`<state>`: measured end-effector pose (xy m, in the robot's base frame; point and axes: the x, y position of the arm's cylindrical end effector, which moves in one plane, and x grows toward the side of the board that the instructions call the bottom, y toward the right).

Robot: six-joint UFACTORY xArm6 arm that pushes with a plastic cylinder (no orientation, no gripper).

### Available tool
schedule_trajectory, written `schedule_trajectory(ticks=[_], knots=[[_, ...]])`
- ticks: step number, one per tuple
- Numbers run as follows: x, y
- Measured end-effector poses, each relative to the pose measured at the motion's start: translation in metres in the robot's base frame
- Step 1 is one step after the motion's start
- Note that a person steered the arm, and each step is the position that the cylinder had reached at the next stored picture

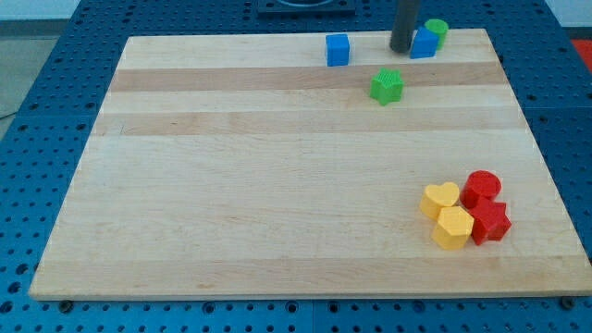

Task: Move the blue blocks close to the green circle

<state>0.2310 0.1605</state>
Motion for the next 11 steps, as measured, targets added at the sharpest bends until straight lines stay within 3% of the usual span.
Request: schedule_trajectory(ticks=[2,3,4,6,7,8,10,11], knots=[[0.003,0.048],[0.003,0.030],[0.005,-0.016],[0.060,-0.061],[0.067,-0.138],[0.046,-0.176],[0.018,-0.080],[0.033,-0.081]])
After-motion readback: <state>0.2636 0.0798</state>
